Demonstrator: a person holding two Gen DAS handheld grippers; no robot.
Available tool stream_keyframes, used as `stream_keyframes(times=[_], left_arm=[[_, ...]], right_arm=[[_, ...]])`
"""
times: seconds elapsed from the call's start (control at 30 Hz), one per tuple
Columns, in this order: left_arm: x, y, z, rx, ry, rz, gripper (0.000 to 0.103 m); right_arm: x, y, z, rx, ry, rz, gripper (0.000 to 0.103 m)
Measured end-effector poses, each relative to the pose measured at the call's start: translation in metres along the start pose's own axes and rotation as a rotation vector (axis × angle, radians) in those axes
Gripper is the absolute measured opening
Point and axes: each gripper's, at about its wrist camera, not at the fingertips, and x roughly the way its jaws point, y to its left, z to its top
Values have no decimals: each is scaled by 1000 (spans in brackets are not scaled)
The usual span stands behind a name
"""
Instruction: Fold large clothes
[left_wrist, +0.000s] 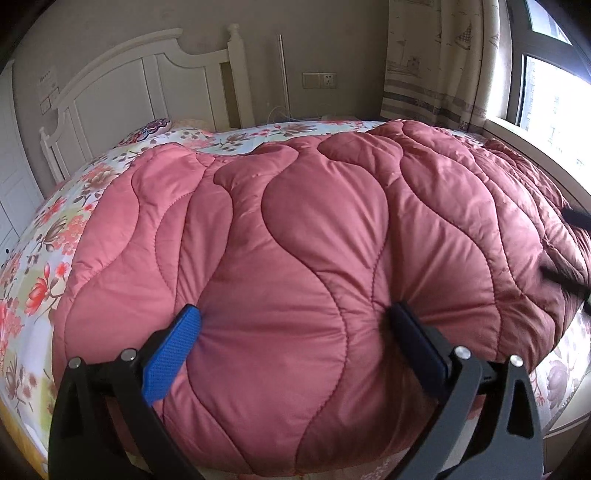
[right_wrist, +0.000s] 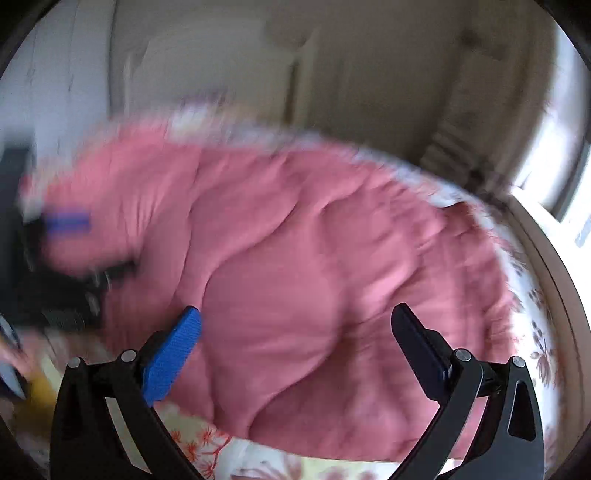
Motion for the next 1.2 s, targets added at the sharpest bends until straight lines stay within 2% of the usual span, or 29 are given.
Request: stream_keyframes(times=[0.1,0.17,0.23,0.3,0.4,0.47,0.6,0.67,0.73,0.83,0.9,1.0,1.1,1.2], left_arm=[[1,0,0,4,2,3,101],[1,1,0,1,1,-3,101],[1,1,0,-1,0,-4,101],[1,2,0,-4,-1,-8,101],[1,2,0,-5,-2,-7,101],[1,3,0,-5,-3,-9,101],[2,2,0,-4,-2,-6,101],[0,3,1,-6,1,-7,101],[-6,6,3,-14,4,-22,101],[-29,25,10,-85,-70,-79,101],[-40,46,17,-144,-106,-70,101],[-34,73,21,-204,-78,-9,101],[6,100,9,-246,61,73,101],[20,107,-1,-256,66,35,101]], right_arm=[[7,2,-2,33,-13,3,99],[2,-7,1,37,-4,25,98],[-7,-24,3,96,-30,27,98],[-14,-50,0,193,-72,-22,98],[-9,-79,-11,277,-56,-81,99],[3,-88,-19,289,-35,-31,99],[-6,-83,-17,278,-25,-47,98],[-24,-78,-20,328,-57,20,98],[-40,-88,-27,400,-106,136,98],[-66,-100,-43,472,-155,247,99],[-80,-109,-62,522,-170,297,99],[-93,-110,-84,555,-157,316,99],[-94,-110,-102,550,-118,292,99],[-82,-108,-111,556,-72,294,99]])
